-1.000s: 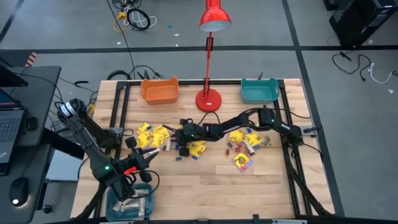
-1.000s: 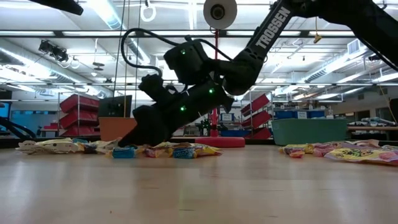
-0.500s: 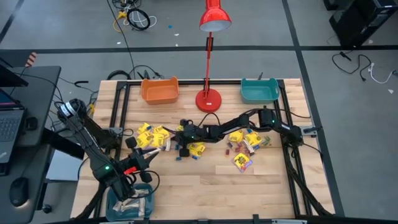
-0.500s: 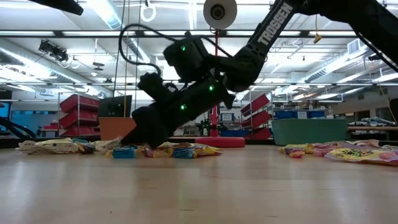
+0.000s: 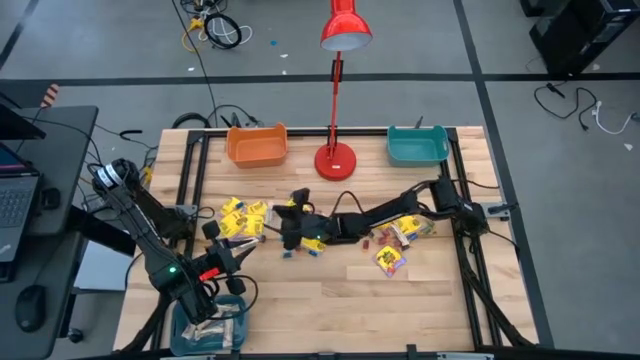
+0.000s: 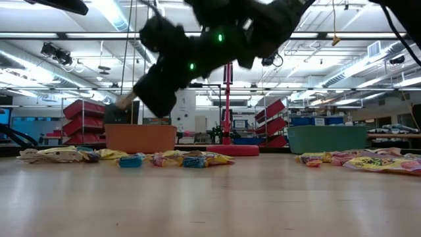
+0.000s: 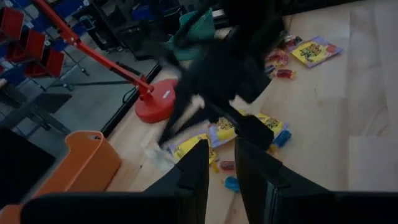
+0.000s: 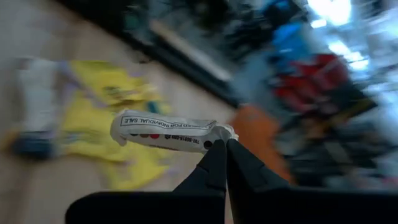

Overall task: Sort candy
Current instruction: Put the white candy into the blue bin

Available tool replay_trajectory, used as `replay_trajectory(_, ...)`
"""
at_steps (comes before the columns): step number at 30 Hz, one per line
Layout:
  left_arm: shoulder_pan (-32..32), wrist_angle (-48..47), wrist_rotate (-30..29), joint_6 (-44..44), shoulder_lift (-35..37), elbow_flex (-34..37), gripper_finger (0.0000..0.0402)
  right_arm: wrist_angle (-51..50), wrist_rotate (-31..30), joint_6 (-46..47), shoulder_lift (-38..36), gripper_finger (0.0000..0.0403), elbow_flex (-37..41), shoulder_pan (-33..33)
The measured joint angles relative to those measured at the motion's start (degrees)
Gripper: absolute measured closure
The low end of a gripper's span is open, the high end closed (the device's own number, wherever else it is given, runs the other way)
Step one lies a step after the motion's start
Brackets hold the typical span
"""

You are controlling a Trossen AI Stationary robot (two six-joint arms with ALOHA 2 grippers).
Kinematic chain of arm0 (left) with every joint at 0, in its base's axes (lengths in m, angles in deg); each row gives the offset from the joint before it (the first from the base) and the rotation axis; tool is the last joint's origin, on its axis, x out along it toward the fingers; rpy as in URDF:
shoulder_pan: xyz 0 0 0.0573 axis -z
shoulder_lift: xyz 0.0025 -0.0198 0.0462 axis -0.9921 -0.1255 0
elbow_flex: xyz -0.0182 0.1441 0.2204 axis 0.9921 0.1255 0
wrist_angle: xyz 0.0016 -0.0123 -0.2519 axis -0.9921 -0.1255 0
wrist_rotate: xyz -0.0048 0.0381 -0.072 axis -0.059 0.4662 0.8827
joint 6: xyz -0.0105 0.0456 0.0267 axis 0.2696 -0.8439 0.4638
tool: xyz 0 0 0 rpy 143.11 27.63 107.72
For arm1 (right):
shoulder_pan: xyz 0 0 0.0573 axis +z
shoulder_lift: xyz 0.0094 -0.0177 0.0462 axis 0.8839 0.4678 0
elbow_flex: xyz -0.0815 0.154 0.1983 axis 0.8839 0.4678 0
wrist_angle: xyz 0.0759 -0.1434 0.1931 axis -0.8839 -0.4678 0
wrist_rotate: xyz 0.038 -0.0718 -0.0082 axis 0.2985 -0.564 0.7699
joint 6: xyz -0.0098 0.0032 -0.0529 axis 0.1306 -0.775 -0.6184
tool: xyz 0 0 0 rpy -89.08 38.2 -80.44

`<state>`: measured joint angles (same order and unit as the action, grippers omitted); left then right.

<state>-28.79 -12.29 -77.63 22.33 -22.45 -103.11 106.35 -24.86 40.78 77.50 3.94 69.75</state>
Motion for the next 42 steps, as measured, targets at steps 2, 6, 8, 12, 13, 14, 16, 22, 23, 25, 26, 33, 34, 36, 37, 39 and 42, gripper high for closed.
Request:
replay_trajectory(2, 0.00, 0.02, 0.00, 0.95, 0.00, 0.00, 0.0320, 2.04, -4.60, -5.28, -0.84, 0.0403, 0.00, 1.14)
replay_trajectory(6, -0.05, 0.24, 0.00, 2.13, 0.00, 0.00, 0.0320, 7.96, -9.15, -16.24, -2.29, 0.0403, 0.00, 3.24)
replay_trajectory(8, -0.48, -0.11, -0.02, 3.26, 0.00, 0.00, 0.0320, 11.35, -9.41, -20.97, -2.77, 0.0403, 0.00, 4.25)
replay_trajectory(12, -2.44, -0.64, -0.02, 5.24, 0.00, 0.00, 0.0314, 18.59, -9.24, -28.50, -2.79, 0.0403, 0.00, 5.94)
replay_trajectory(13, -3.11, -0.65, -0.02, 5.22, 0.00, 0.00, 0.0310, 19.32, -9.02, -29.56, -2.79, 0.0403, -0.02, 6.18)
replay_trajectory(14, -3.76, -0.66, -0.02, 5.14, 0.00, 0.00, 0.0304, 20.00, -9.02, -30.22, -2.83, 0.0403, -0.02, 6.33)
replay_trajectory(16, -4.71, -0.91, -0.02, 5.07, 0.00, 0.00, 0.0293, 20.07, -10.09, -30.71, -2.84, 0.0403, -0.02, 6.60)
replay_trajectory(22, -5.29, -1.39, 0.60, 4.94, 0.00, 0.00, 0.0271, 17.06, -15.61, -23.14, -2.84, 0.0403, -0.02, 6.71)
replay_trajectory(23, -5.28, -1.40, 0.76, 4.90, 0.00, 0.00, 0.0269, 16.29, -15.73, -20.54, -2.83, 0.0403, -0.02, 6.60)
replay_trajectory(25, -5.27, -1.53, 1.26, 4.42, 0.00, 0.00, 0.0269, 14.16, -15.54, -14.54, -2.83, 0.0403, -0.02, 5.92)
replay_trajectory(26, -5.27, -1.57, 1.42, 4.32, 0.00, 0.00, 0.0269, 12.35, -15.00, -11.06, -2.84, 0.0403, -0.02, 5.52)
replay_trajectory(33, -5.27, -4.41, 1.79, 4.26, 0.00, 0.00, 0.0269, -7.74, 1.02, 20.84, -2.81, 0.0403, -0.02, -0.32)
replay_trajectory(34, -5.27, -5.00, 1.80, 4.26, 0.00, 0.00, 0.0269, -10.57, 5.66, 25.87, -2.80, 0.0403, -0.02, -1.47)
replay_trajectory(36, -5.27, -6.13, 1.81, 4.45, 0.00, 0.00, 0.0269, -14.85, 16.31, 33.97, -2.77, 0.0403, 0.00, -3.81)
replay_trajectory(37, -5.27, -6.92, 1.83, 4.84, 0.00, 0.00, 0.0269, -16.44, 20.67, 36.88, -2.77, 0.0403, 0.00, -4.86)
replay_trajectory(39, -5.27, -7.89, 1.88, 5.07, 0.00, 0.00, 0.0269, -19.74, 26.31, 41.32, -2.77, 0.0403, -0.02, -6.40)
replay_trajectory(42, -5.27, -8.83, 1.88, 5.09, 0.00, 0.00, 0.0269, -24.35, 26.73, 44.24, -2.77, 0.0403, 0.00, -7.11)
